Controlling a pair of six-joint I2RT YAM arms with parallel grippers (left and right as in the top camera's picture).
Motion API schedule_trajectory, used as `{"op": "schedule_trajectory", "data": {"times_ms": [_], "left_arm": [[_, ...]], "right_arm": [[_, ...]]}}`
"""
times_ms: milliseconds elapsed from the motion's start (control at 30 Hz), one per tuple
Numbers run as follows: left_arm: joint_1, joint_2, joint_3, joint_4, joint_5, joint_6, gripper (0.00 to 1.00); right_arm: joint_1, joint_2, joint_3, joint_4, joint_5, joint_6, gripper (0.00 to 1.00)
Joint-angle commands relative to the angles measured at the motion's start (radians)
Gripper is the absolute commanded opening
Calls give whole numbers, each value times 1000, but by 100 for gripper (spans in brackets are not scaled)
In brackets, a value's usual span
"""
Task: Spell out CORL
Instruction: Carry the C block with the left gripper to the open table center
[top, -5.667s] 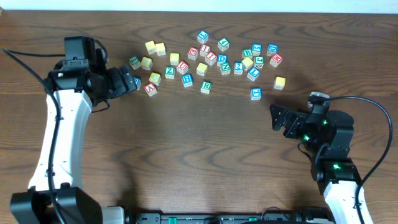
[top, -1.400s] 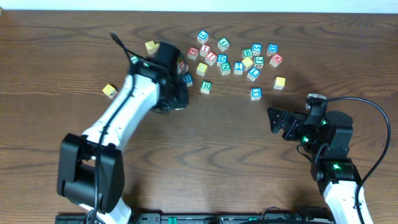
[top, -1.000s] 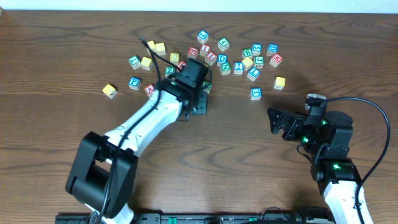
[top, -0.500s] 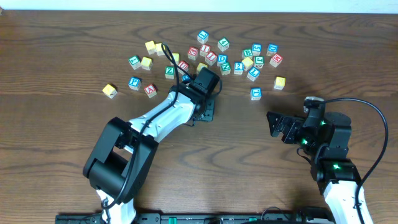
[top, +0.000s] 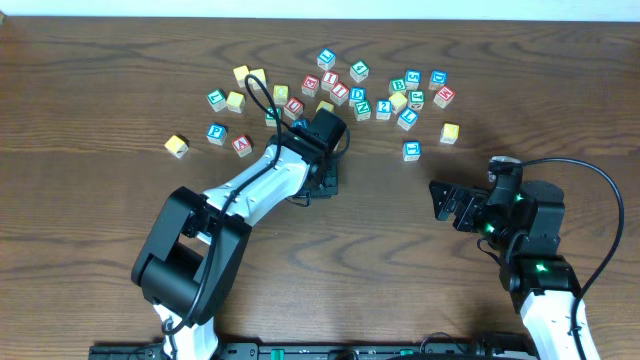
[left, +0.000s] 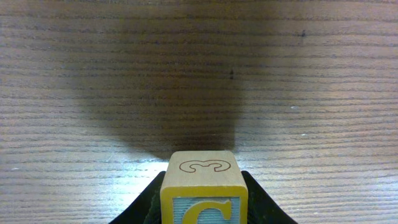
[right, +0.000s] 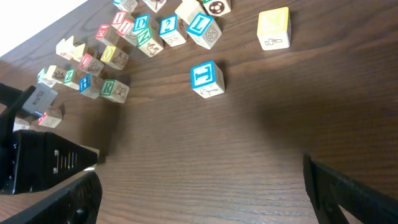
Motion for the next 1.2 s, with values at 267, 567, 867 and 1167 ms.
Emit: {"op": "schedule_trajectory", "data": {"times_ms": [267, 567, 867, 1167], "left_arm": [[2, -8, -3, -7, 6, 7, 33], [2, -8, -3, -11, 6, 6, 46], [3, -8, -1, -15, 6, 7, 33], [22, -15, 20, -68, 6, 48, 32]], "right_arm": [[-8, 0, 15, -1, 8, -11, 99], [-8, 0, 15, -1, 9, -12, 99], [-8, 0, 15, -2, 8, -12, 99], [-8, 0, 15, -2, 9, -12, 99]]}}
